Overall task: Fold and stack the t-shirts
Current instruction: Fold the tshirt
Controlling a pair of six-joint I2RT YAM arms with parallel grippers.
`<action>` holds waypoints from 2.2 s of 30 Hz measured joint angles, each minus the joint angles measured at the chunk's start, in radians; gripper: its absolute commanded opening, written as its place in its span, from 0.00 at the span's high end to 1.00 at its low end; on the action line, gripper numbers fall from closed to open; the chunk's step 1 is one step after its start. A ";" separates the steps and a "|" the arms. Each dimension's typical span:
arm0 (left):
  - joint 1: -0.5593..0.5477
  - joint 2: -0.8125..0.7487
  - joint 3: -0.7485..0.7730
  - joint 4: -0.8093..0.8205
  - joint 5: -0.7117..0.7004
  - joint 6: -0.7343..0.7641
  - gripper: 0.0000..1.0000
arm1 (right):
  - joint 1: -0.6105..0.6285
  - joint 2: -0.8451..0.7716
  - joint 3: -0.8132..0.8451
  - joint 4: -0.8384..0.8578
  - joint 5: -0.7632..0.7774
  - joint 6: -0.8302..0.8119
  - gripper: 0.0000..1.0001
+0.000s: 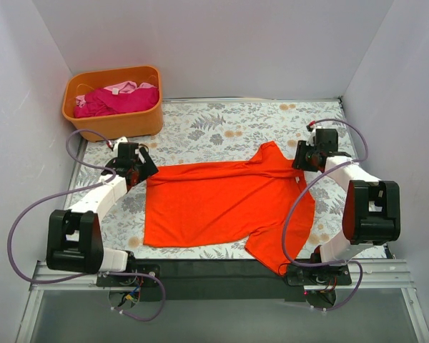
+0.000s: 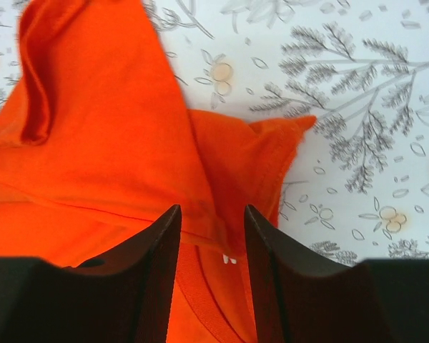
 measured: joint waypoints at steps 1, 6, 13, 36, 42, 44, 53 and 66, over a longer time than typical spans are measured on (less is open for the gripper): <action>0.000 -0.026 0.000 -0.002 0.002 0.009 0.24 | 0.011 -0.004 0.005 0.002 -0.003 -0.012 0.59; 0.000 -0.064 0.023 -0.006 0.029 0.042 0.24 | 0.061 0.015 0.085 0.017 -0.046 -0.079 0.58; 0.000 -0.064 0.022 -0.007 0.038 0.060 0.24 | 0.090 0.199 0.275 0.056 -0.077 -0.179 0.59; -0.004 -0.383 -0.187 -0.008 0.084 0.055 0.27 | 0.144 0.538 0.546 0.014 -0.043 -0.256 0.69; -0.004 -0.383 -0.188 -0.005 0.083 0.055 0.28 | 0.146 0.539 0.548 0.007 -0.035 -0.264 0.99; -0.004 -0.383 -0.188 -0.003 0.083 0.056 0.28 | 0.150 0.539 0.548 0.006 -0.034 -0.263 0.99; -0.004 -0.384 -0.188 0.002 0.082 0.059 0.29 | 0.182 0.465 0.505 -0.044 -0.002 -0.264 0.99; -0.006 -0.398 -0.189 0.011 0.107 0.061 0.30 | 0.248 -0.053 0.136 -0.121 0.042 -0.114 0.99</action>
